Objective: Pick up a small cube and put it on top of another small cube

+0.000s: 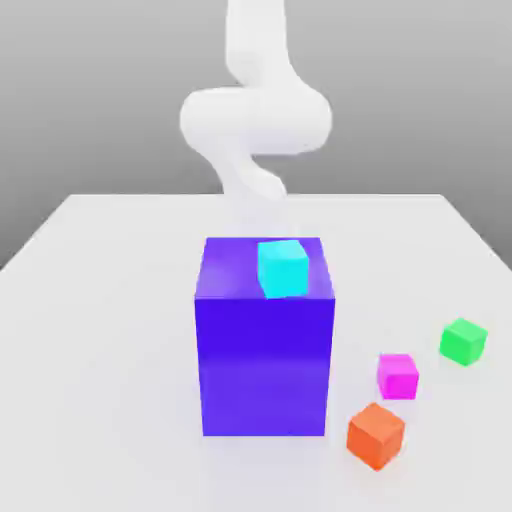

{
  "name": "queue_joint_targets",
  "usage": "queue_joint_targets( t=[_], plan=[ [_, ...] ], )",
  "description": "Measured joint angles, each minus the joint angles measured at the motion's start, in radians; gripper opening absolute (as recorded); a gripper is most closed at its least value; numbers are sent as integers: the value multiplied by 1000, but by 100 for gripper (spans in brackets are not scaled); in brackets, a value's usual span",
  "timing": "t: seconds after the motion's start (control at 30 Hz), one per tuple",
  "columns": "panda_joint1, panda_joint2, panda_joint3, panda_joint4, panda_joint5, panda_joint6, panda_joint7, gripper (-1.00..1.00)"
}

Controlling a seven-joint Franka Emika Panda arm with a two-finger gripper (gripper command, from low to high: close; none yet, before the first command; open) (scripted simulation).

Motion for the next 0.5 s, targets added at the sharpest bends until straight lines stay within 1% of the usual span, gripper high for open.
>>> queue_joint_targets(
  t=[0.3, 0.5],
  plan=[
    [248, 327, 9, -229, 4, 232, -386, 0],
    [392, 561, 49, -387, 15, 396, -664, 0]
  ],
)
